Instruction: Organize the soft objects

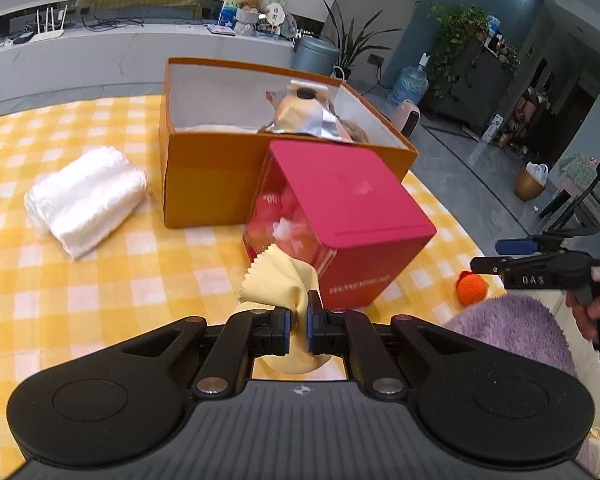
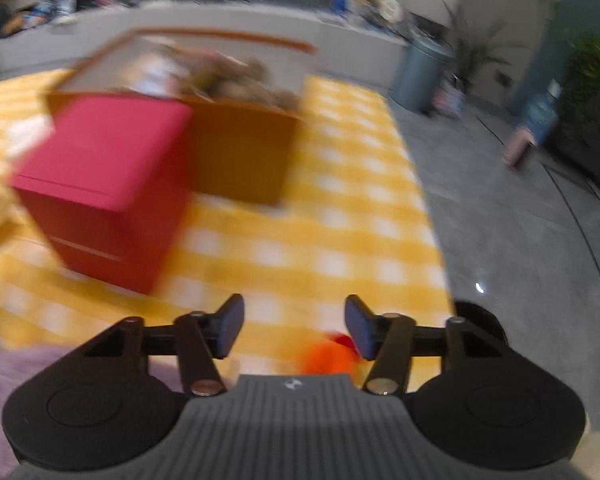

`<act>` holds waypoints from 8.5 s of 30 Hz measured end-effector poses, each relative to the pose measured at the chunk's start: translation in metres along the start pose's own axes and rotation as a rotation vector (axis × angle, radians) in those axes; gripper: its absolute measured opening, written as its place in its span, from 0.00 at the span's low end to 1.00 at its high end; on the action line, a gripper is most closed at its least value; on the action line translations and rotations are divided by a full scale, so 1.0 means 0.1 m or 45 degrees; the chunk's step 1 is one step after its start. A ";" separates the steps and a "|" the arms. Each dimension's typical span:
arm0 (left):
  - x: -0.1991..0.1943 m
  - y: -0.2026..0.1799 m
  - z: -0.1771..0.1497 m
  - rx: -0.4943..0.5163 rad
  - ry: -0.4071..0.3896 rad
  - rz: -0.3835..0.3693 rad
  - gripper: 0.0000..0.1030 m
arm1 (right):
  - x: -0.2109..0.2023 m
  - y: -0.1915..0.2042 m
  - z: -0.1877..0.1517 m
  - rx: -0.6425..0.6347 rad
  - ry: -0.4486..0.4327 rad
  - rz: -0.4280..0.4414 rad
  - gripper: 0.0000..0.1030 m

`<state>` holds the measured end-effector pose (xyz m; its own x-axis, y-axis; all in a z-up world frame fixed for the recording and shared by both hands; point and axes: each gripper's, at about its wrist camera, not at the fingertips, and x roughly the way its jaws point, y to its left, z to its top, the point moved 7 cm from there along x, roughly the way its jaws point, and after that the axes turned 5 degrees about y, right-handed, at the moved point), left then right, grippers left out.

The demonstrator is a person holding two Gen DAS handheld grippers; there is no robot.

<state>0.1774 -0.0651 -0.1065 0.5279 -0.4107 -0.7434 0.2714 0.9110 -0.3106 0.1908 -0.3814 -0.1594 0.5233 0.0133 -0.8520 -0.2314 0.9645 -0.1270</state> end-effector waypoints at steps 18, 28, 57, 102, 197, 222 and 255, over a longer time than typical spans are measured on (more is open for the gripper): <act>0.19 0.07 -0.07 -0.037 0.083 0.118 0.08 | 0.52 -0.37 -0.28 0.358 0.181 0.318 0.45; 0.03 0.11 0.13 -0.041 -0.005 0.120 0.08 | 0.25 -0.20 -0.08 0.239 0.078 0.311 0.41; 0.53 0.07 1.92 0.149 -0.204 0.032 0.07 | 0.00 0.88 2.27 -0.263 -0.270 0.277 0.41; 0.11 0.32 1.52 0.076 -0.233 0.052 0.78 | -0.08 1.25 2.14 -0.305 -0.270 0.101 0.69; -0.05 1.29 0.35 0.259 -0.069 0.265 0.07 | 0.31 3.05 0.78 -0.112 -0.238 0.301 0.40; -0.13 1.09 -0.62 0.030 0.252 0.264 0.07 | -0.18 3.03 0.01 -0.059 -0.227 0.557 0.35; -0.29 1.43 -0.27 -0.109 0.179 0.190 0.67 | 0.29 3.32 0.05 0.007 -0.053 0.793 0.04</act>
<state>0.1792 0.0777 -0.1456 0.4381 -0.2669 -0.8584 0.1258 0.9637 -0.2354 0.1333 -0.0592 -0.2239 0.3230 0.5840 -0.7447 -0.4991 0.7737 0.3902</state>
